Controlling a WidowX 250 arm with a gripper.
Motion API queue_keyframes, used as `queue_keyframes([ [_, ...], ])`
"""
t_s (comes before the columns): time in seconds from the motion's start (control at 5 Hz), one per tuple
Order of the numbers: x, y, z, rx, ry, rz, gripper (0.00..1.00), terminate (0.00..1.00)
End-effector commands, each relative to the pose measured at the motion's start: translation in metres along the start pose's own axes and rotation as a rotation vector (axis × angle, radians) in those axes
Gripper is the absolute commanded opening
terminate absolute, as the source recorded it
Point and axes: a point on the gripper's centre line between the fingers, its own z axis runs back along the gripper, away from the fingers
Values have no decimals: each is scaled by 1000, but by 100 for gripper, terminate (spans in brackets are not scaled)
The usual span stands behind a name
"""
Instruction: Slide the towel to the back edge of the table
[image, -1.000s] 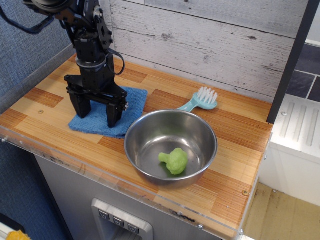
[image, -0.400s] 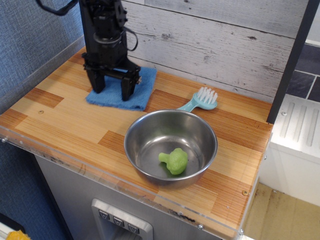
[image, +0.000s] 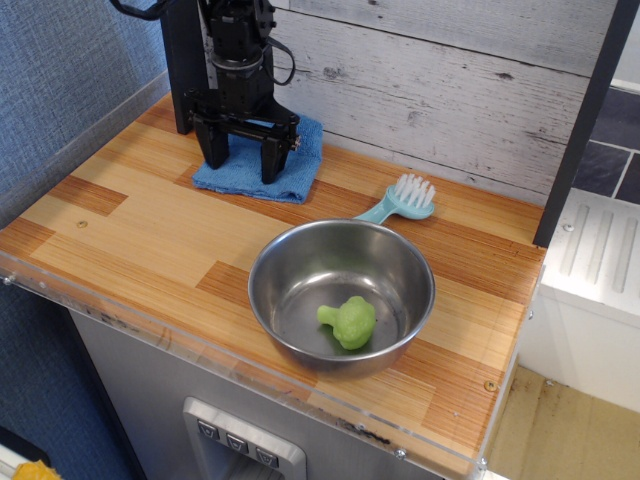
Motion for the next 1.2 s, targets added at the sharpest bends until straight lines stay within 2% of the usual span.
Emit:
queue_keyframes([
  [0.0, 1, 4, 25, -20, -25, 21, 100, 0],
  [0.6, 4, 10, 66, -64, -79, 26, 100, 0],
  [1.0, -1, 6, 106, -97, -147, 10, 100, 0],
])
